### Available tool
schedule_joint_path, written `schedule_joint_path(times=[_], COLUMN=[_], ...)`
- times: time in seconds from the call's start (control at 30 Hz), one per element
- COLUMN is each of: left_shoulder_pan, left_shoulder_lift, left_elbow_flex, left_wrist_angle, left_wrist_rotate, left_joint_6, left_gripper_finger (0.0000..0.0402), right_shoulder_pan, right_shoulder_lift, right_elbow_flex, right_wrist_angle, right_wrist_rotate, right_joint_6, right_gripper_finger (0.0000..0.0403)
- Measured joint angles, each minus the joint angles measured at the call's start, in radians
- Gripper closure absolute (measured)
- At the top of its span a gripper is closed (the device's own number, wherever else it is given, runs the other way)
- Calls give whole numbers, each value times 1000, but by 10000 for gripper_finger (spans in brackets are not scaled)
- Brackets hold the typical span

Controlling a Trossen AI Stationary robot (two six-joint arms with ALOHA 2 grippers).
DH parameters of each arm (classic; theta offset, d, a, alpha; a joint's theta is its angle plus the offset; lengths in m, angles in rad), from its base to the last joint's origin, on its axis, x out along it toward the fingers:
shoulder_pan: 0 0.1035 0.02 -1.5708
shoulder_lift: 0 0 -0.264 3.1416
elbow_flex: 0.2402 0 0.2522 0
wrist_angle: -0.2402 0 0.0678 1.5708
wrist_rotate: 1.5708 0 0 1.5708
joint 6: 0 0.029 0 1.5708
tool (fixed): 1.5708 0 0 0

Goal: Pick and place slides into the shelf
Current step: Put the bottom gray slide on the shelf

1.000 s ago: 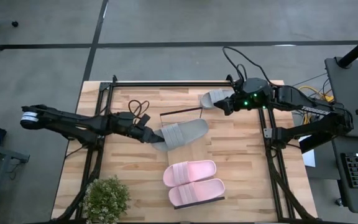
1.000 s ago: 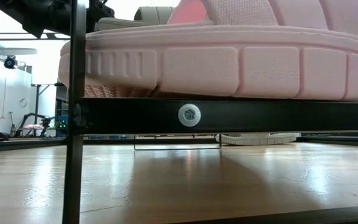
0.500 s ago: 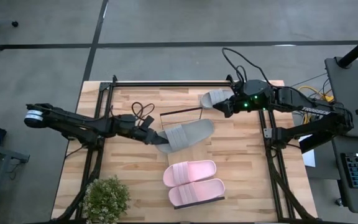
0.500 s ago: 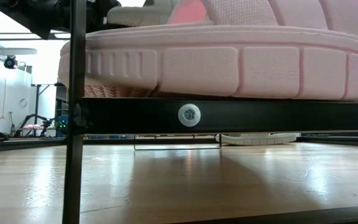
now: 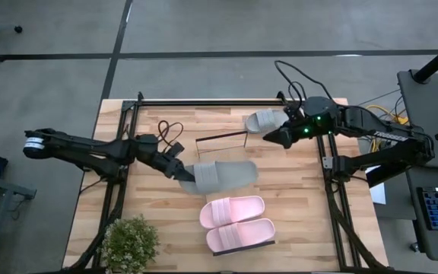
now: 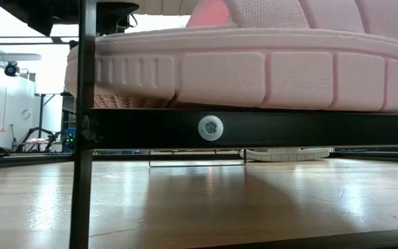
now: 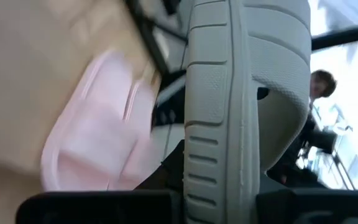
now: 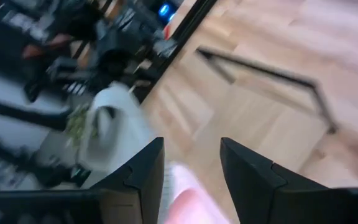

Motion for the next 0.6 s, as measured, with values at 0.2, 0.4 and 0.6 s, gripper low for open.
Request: schedule_joint_path(times=[0.2,0.4,0.6], left_shoulder_pan=[56,160,254], left_shoulder_lift=[7,38,130], left_elbow_flex=[37,129,270], left_wrist_angle=[-56,-140,-300], left_wrist_rotate=[155,300,465], left_joint_6=[3,62,190], left_gripper_finger=[383,383,383], right_shoulder_pan=[0,0,0], right_shoulder_lift=[9,7,11], right_elbow_flex=[0,0,-1], right_wrist_angle=[5,61,98], right_wrist_rotate=[-86,-113,-174], right_joint_6=[13,13,13], right_gripper_finger=[248,248,245])
